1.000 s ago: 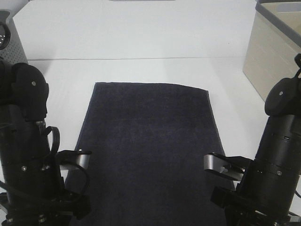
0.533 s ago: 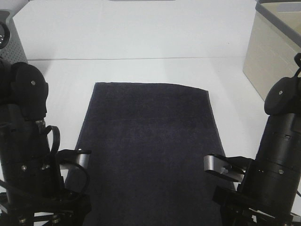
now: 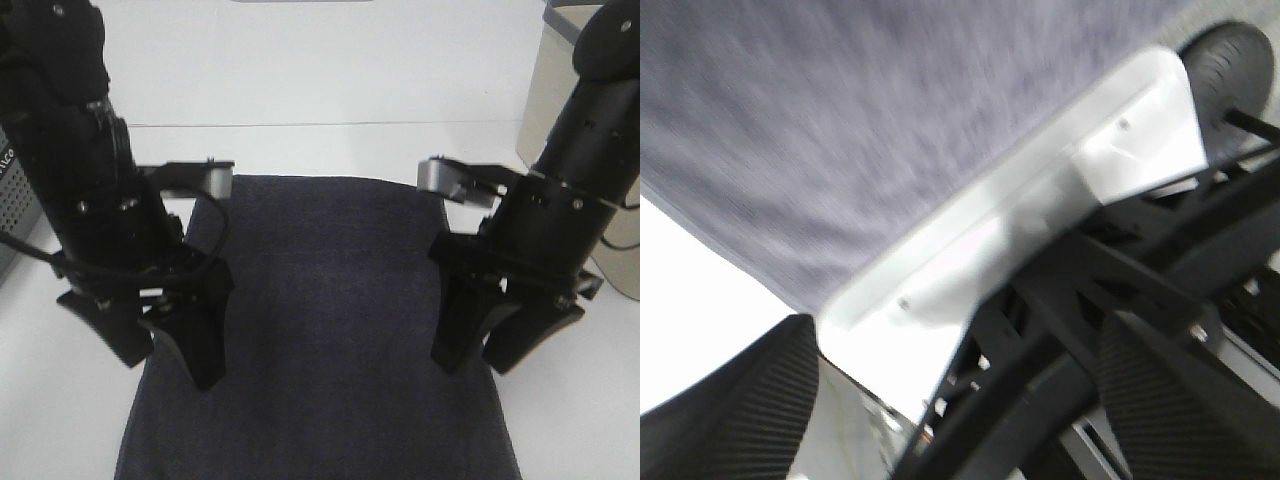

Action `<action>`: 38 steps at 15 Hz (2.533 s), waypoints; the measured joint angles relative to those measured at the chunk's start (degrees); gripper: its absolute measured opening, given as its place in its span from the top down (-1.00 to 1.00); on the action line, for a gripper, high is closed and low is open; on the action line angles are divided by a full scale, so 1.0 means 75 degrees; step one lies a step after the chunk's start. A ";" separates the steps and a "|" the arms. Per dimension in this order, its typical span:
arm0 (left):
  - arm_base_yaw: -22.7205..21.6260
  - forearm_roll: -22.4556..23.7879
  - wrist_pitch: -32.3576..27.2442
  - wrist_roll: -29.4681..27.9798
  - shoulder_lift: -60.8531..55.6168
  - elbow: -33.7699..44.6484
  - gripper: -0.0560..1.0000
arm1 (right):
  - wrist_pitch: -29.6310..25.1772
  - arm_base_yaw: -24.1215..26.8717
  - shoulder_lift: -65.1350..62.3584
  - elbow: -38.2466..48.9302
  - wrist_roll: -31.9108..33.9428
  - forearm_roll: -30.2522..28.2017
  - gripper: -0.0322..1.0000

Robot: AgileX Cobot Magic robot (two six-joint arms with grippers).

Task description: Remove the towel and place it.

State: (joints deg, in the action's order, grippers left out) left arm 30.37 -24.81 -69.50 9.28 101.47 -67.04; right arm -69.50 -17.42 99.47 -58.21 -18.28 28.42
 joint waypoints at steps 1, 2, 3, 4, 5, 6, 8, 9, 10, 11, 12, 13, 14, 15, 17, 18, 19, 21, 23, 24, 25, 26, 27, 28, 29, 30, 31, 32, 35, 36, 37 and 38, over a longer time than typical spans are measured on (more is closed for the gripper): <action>-0.0138 0.0290 0.0000 -0.0031 0.0000 -0.0390 -0.48 | 0.0000 0.0260 -0.0023 -0.0405 0.0122 0.0015 -0.24; -0.0367 0.0519 0.0000 -0.0092 0.0000 -0.0772 -0.48 | -0.0008 0.0680 -0.0023 -0.0833 0.0168 0.0138 -0.24; -0.0657 0.0695 0.0069 -0.0099 0.0000 -0.1062 -0.49 | -0.0008 0.1108 -0.0023 -0.1199 0.0183 0.0351 -0.24; -0.1444 0.0901 0.0351 -0.0099 0.0053 -0.1635 -0.59 | 0.0000 0.1872 0.0031 -0.2063 0.0199 0.0634 -0.31; -0.1811 0.0955 0.0497 -0.0099 0.0122 -0.1879 -0.65 | 0.0008 0.2093 0.0061 -0.2445 0.0206 0.0558 -0.43; -0.2154 0.0963 0.0665 -0.0115 0.0199 -0.2070 -0.69 | 0.0008 0.2185 0.0061 -0.2735 0.0359 0.0191 -0.54; -0.2765 0.1001 0.1131 -0.0115 0.0252 -0.2139 -0.70 | 0.0000 0.2185 0.0061 -0.3040 0.0970 -0.0581 -0.62; -0.3048 0.0993 0.1291 -0.0107 0.0298 -0.2139 -0.70 | -0.0008 0.2185 0.0076 -0.3063 0.1008 -0.0840 -0.63; -0.3270 0.0924 0.1398 0.0023 0.0397 -0.2139 -0.70 | -0.0015 0.2185 0.0168 -0.3132 0.0932 -0.0856 -0.63; -0.3445 0.0756 0.1444 0.0344 0.0550 -0.2139 -0.70 | -0.0031 0.2185 0.0344 -0.3277 0.0848 -0.0833 -0.63; -0.3522 0.0489 0.1467 0.0626 0.0726 -0.2170 -0.70 | -0.0031 0.2185 0.0634 -0.3499 0.0779 -0.0772 -0.63; -0.3537 0.0237 0.1551 0.0886 0.0932 -0.2208 -0.70 | -0.0031 0.2185 0.0940 -0.3835 0.0741 -0.0688 -0.63; -0.3545 0.0015 0.1620 0.1085 0.1199 -0.2315 -0.70 | -0.0023 0.2185 0.1322 -0.4255 0.0726 -0.0619 -0.63; -0.3545 -0.0099 0.1704 0.1146 0.1520 -0.2483 -0.70 | -0.0023 0.2185 0.1681 -0.4675 0.0726 -0.0619 -0.63; -0.3545 -0.0145 0.1803 0.1146 0.2139 -0.3063 -0.70 | -0.0023 0.2185 0.2483 -0.5569 0.0726 -0.0558 -0.63; -0.3529 -0.0168 0.1826 0.1100 0.2445 -0.3491 -0.70 | -0.0015 0.2185 0.2857 -0.5982 0.0726 -0.0481 -0.63; -0.3522 -0.0183 0.1826 0.1092 0.2620 -0.3720 -0.70 | -0.0015 0.2185 0.3056 -0.6203 0.0726 -0.0443 -0.64; -0.3507 -0.0229 0.1772 0.1062 0.3392 -0.4645 -0.70 | -0.0015 0.2185 0.3820 -0.6898 0.0726 -0.0405 -0.64; -0.3499 -0.0359 0.1536 0.1123 0.4232 -0.5768 -0.70 | -0.0015 0.2185 0.4568 -0.7479 0.0726 -0.0397 -0.64; -0.3499 -0.0489 0.1398 0.1215 0.4698 -0.6280 -0.70 | -0.0015 0.2185 0.4866 -0.7639 0.0726 -0.0397 -0.64; -0.3499 -0.0649 0.1199 0.1322 0.5103 -0.6799 -0.70 | -0.0015 0.2185 0.5157 -0.7777 0.0726 -0.0397 -0.64; -0.3499 -0.0756 0.0955 0.1413 0.5485 -0.7357 -0.70 | -0.0015 0.2185 0.5378 -0.7869 0.0726 -0.0397 -0.64; -0.3499 -0.0879 0.0764 0.1490 0.5852 -0.7869 -0.70 | -0.0015 0.2185 0.5531 -0.7914 0.0726 -0.0397 -0.64; -0.3499 -0.1001 0.0680 0.1520 0.6112 -0.8212 -0.70 | -0.0015 0.2177 0.5668 -0.7953 0.0718 -0.0367 -0.64; -0.3499 -0.1100 0.0672 0.1536 0.6318 -0.8419 -0.70 | -0.0015 0.2177 0.5768 -0.7960 0.0680 -0.0336 -0.64; -0.3499 -0.1154 0.0680 0.1620 0.6455 -0.8533 -0.70 | -0.0015 0.2177 0.5852 -0.7976 0.0581 -0.0267 -0.64; -0.3499 -0.1222 0.0680 0.1765 0.6555 -0.8571 -0.70 | -0.0015 0.2177 0.5943 -0.7976 0.0535 -0.0160 -0.64; -0.3499 -0.1367 0.0672 0.1956 0.6700 -0.8610 -0.70 | 0.0031 0.2177 0.6005 -0.7991 0.0512 0.0069 -0.64; -0.3499 -0.1497 0.0672 0.1986 0.6776 -0.8663 -0.70 | 0.0168 0.2177 0.6043 -0.8021 0.0367 0.0344 -0.64; -0.3499 -0.1513 0.0672 0.1986 0.6776 -0.8663 -0.70 | 0.0199 0.2177 0.6043 -0.8021 0.0351 0.0359 -0.64; -0.3499 -0.1513 0.0672 0.1986 0.6776 -0.8663 -0.70 | 0.0214 0.2177 0.6050 -0.8021 0.0344 0.0367 -0.64; -0.3499 -0.1513 0.0672 0.1986 0.6776 -0.8663 -0.70 | 0.0237 0.2177 0.6050 -0.8021 0.0344 0.0367 -0.64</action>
State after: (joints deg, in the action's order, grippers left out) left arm 4.13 -36.15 -64.46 24.18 152.29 -132.01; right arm -67.72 -1.09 144.84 -118.37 -15.70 31.17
